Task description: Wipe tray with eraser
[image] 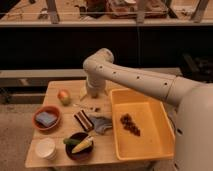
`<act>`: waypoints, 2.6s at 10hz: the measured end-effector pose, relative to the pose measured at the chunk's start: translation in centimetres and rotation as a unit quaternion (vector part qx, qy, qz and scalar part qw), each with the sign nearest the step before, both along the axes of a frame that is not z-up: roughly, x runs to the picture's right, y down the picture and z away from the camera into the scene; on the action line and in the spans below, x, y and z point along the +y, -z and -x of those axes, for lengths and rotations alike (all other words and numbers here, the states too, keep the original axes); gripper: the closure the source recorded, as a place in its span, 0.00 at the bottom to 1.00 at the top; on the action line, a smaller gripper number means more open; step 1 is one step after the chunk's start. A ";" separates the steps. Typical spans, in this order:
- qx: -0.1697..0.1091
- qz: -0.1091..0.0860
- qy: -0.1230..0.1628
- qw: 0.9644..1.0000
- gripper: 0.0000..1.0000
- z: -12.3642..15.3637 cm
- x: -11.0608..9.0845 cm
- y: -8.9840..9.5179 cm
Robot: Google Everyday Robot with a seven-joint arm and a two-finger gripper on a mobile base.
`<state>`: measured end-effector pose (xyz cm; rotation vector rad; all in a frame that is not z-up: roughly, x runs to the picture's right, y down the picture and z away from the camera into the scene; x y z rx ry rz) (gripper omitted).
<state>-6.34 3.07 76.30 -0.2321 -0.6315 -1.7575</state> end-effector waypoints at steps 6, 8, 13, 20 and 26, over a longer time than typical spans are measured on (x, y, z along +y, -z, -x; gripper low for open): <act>-0.046 0.018 0.042 0.998 0.20 4.8 6.7 -5.5; -0.056 0.031 0.056 0.996 0.20 6.2 8.5 -6.9; -0.072 0.071 0.081 0.992 0.20 7.6 12.0 -8.1; -0.077 0.097 0.097 0.988 0.40 7.9 15.3 -8.6; -0.081 0.087 0.094 0.988 0.76 8.1 15.1 -8.4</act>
